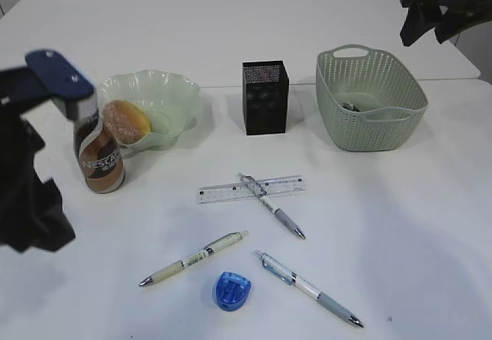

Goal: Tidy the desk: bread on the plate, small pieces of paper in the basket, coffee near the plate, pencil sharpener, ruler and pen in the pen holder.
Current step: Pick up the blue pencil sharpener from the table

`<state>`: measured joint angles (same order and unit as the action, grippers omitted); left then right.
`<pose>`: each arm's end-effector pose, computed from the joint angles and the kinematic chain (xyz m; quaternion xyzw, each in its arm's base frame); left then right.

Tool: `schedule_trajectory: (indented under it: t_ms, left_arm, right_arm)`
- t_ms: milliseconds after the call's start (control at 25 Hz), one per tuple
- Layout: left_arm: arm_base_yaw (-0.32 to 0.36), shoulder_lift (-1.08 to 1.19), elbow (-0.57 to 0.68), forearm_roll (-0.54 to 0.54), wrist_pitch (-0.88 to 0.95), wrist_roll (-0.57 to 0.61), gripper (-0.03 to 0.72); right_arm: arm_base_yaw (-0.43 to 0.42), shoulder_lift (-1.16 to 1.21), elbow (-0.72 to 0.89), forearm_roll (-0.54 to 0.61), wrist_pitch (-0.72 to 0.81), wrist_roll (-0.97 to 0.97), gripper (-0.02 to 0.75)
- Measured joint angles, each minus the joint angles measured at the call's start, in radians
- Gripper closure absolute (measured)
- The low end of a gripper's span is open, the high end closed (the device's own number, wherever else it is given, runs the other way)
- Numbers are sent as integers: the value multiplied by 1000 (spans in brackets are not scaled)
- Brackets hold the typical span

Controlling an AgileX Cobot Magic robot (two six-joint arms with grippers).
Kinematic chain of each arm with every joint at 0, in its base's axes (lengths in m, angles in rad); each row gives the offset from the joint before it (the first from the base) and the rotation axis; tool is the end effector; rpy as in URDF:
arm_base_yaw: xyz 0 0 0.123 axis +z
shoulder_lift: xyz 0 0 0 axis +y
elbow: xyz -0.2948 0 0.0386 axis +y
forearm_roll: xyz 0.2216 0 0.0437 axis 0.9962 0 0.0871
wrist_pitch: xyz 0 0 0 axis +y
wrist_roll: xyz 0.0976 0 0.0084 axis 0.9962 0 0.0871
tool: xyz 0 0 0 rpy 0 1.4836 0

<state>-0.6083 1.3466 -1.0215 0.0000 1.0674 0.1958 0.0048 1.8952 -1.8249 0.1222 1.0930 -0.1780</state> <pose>0.1819 -0.1266 0.2951 0.3879 0.9122 -0.0271 0.1296 0.4010 0.0125 0.3325 -0.0744 0.9650 0.0381 0.2486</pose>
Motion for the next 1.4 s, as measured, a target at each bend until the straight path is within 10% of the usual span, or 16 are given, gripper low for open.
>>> schedule_trajectory:
  t_ms: [240, 1400]
  left_arm:
    - [0, 0, -184, -49, 75, -115, 294]
    - [-244, 425, -206, -100, -153, -263, 294]
  right_arm:
    - [0, 6, 0, -10, 0, 0, 294]
    - [-126, 70, 0, -40, -11, 46, 295]
